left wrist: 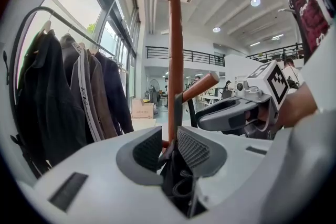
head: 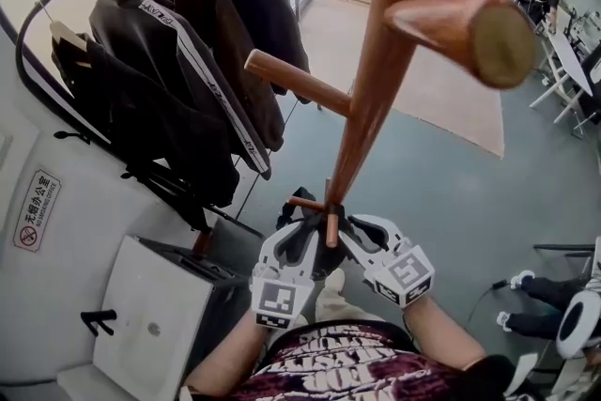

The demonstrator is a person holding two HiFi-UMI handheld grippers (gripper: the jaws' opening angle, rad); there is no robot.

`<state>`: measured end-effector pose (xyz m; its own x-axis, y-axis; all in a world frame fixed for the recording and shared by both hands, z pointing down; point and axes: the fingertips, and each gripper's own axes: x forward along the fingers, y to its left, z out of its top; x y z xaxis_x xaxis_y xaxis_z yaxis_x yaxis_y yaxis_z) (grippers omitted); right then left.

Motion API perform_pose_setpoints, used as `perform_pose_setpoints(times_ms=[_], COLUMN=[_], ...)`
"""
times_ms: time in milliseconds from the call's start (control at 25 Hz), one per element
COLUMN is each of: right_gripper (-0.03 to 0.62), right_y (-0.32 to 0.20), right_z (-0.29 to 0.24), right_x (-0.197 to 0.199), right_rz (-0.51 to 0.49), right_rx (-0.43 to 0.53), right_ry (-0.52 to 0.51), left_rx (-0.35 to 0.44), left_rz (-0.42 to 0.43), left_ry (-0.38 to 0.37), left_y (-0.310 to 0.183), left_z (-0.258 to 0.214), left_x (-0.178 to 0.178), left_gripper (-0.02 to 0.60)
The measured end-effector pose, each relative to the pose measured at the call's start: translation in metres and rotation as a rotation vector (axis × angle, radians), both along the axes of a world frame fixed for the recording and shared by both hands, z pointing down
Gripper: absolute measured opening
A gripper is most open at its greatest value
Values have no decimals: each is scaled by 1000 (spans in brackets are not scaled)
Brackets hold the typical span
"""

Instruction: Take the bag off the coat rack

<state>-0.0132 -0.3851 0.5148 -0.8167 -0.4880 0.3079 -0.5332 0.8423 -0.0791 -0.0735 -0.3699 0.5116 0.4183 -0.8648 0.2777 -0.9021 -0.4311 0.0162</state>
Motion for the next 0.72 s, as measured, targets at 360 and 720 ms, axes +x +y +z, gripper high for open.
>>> perform_pose_setpoints(times_ms=[360,720], right_gripper=[120,120], right_y=[-14,-14], right_z=[12,12], right_x=[-8,-11], right_rz=[-22,-23], right_rx=[-23,-18], right_ry=[10,14], left_rx=[20,44], left_rz=[34,70], left_ry=[-1,6], left_y=[-18,-16], left_z=[10,3], left_x=[13,19], left_gripper=[84,91])
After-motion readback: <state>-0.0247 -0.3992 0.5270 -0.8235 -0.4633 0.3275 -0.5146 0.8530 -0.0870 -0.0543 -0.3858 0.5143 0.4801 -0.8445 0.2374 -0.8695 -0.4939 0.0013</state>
